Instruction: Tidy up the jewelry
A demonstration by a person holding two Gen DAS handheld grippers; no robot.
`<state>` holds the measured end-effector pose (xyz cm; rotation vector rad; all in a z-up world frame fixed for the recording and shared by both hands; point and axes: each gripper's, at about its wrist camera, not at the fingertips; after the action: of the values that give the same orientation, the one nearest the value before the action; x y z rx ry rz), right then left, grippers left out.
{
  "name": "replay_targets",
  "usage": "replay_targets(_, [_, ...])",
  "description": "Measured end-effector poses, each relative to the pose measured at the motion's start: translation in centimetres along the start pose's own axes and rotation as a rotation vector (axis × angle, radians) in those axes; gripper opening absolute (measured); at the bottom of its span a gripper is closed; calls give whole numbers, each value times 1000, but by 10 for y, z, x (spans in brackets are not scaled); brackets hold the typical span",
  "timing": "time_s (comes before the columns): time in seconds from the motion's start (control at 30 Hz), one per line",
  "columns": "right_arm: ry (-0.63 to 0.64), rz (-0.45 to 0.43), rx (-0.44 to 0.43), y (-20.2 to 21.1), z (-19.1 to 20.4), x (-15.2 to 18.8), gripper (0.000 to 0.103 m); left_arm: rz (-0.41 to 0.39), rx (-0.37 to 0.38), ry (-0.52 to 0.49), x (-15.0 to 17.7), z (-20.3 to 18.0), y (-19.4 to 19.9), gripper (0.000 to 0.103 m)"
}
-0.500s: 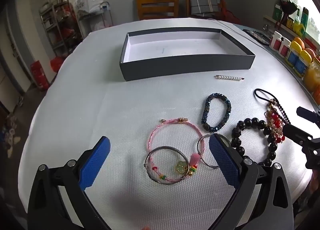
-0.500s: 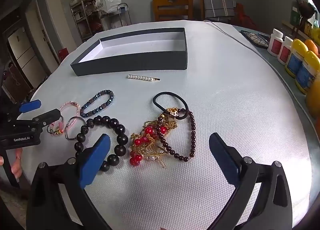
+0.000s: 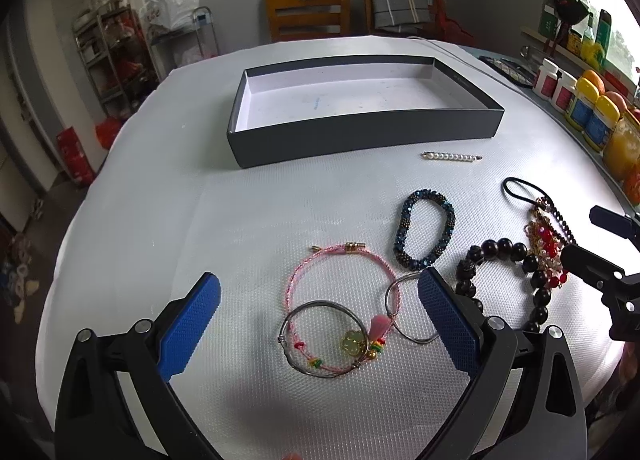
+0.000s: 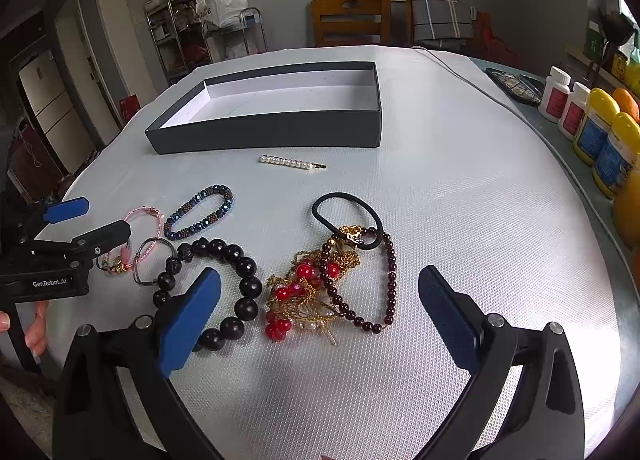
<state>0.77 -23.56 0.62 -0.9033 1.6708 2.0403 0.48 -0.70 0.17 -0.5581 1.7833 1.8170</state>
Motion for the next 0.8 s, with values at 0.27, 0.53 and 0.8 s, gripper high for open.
replay_targets(0.27, [-15,3,7,-2,-5,-1,97,1,-10,-1,-1,-1,-4,100])
replay_targets(0.53, [-7,0,4,-2,-2,-1,97,2,-6,6,0,1,-6,100])
replay_targets(0.8, [-12,1,5,-2,-2,-1,97,10,-7,8,1,1,-6,100])
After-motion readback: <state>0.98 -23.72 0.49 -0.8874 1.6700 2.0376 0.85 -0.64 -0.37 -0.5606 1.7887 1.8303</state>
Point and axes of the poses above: each gripper's, at about its wrist camera, not at the fingertips, and y roughly against the way its jaws point, z to its left, x to its underside, and after that the axes turned 2 degrees about y, right-handed
